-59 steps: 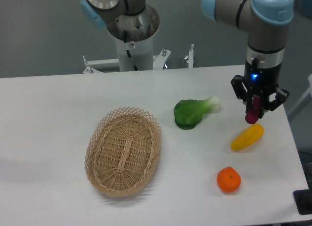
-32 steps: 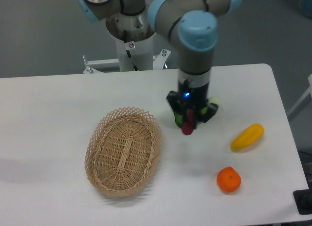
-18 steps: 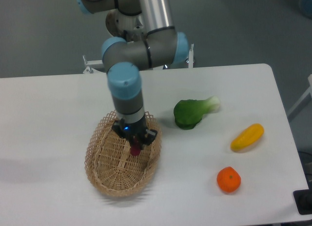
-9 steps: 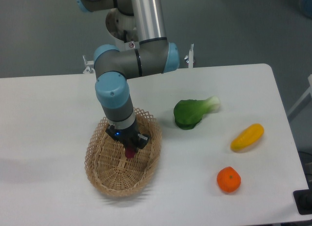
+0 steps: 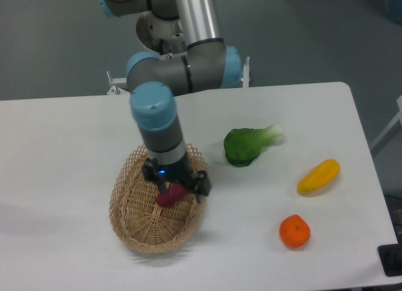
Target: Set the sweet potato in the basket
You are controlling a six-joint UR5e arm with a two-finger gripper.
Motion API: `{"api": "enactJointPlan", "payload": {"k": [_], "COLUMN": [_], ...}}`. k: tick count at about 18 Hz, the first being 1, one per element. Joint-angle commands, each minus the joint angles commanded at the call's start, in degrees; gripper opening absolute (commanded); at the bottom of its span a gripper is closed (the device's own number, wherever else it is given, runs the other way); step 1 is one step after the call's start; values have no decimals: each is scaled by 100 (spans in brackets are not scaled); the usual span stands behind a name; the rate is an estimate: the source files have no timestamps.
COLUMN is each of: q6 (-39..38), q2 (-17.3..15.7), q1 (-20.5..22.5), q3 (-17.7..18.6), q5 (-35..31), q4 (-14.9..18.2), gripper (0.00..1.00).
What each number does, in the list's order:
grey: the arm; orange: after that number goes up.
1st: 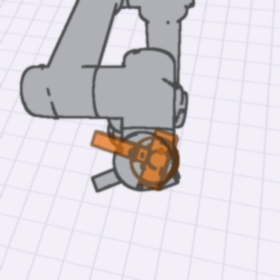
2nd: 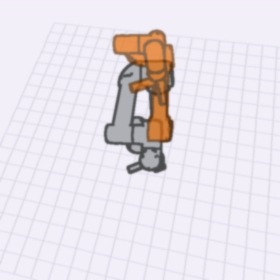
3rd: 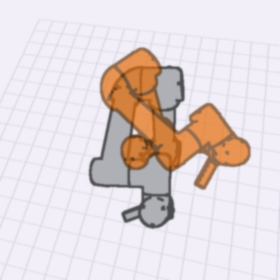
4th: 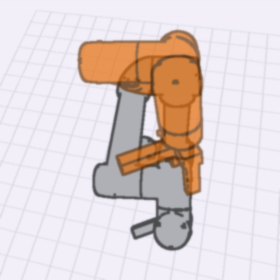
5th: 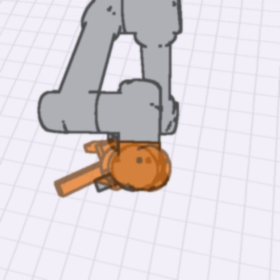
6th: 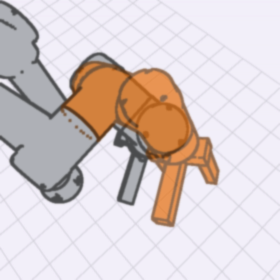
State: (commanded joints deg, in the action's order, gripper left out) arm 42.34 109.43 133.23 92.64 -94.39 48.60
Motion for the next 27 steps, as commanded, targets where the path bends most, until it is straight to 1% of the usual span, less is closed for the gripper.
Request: {"api": "enactJointPlan", "payload": {"k": [2, 4, 6, 10, 12, 14, 17, 27], "q6": [414, 748, 1213, 1934, 2426, 2805, 3228, 3255], "q2": [-35, -35, -114, -132, -193, -307, -334, -343], "q1": [298, 527, 756, 1292, 1538, 1854, 2101, 2190], "q3": [-114, -246, -404, -800, -914, -932, -906, -888], "q5": [9, 9, 35, 123, 175, 420, 580, 598], "q4": [17, 166, 517, 1308, 1581, 1740, 1784, 1775], "gripper": [100, 100, 100, 100, 100, 100, 100, 100]}}
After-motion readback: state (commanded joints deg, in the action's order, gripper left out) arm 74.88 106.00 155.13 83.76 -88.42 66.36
